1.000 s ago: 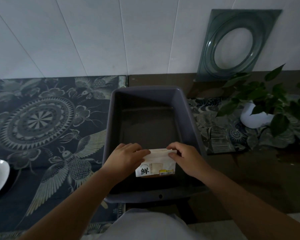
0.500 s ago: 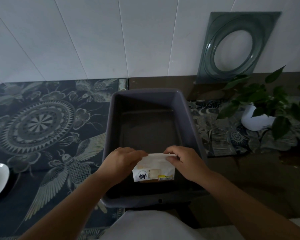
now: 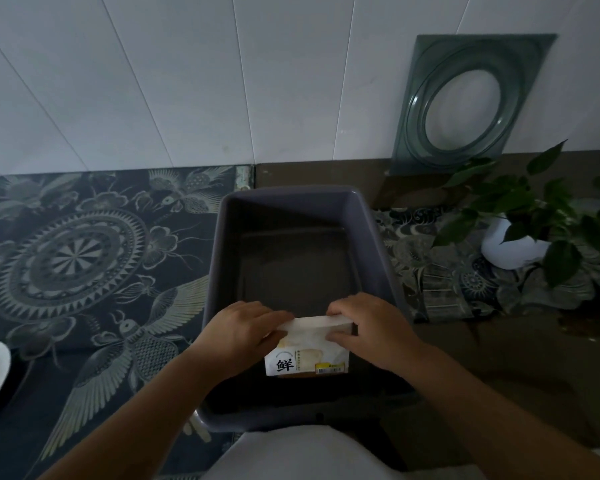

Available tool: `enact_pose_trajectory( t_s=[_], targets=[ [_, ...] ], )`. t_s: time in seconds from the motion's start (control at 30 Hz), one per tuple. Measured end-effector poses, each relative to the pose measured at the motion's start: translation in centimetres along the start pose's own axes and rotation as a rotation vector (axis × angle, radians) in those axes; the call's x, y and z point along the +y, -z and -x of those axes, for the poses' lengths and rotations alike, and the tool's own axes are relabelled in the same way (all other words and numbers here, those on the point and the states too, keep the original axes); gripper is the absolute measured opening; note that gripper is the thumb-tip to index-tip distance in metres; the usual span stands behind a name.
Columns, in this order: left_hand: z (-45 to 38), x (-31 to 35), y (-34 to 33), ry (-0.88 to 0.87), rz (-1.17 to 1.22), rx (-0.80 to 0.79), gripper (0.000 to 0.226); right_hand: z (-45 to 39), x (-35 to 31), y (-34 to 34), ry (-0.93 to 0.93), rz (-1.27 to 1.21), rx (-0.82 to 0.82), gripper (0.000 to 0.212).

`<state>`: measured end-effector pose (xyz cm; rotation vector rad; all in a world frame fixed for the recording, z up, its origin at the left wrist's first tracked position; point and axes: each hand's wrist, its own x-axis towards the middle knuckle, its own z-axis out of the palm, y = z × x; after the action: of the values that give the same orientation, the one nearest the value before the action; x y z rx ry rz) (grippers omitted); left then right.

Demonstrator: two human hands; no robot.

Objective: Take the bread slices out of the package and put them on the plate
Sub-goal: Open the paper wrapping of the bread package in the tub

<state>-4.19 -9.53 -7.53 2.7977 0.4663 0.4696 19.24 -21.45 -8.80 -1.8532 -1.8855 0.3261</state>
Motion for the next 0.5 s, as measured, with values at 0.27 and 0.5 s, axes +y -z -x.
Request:
enact_pose_trajectory(
  t_s=[0.27, 0.5],
  targets=[
    [0.2, 0.3, 0.8, 0.126, 0.160, -0.067, 0.015, -0.4, -0.6, 1.0, 0.093, -0.138, -0.079, 0.013],
    [-1.6, -0.9, 1.4, 0.323, 0.343, -0.314, 0.018, -1.9, -0.1, 1.8, -0.047, -0.285, -0.181, 0.007]
  ],
)
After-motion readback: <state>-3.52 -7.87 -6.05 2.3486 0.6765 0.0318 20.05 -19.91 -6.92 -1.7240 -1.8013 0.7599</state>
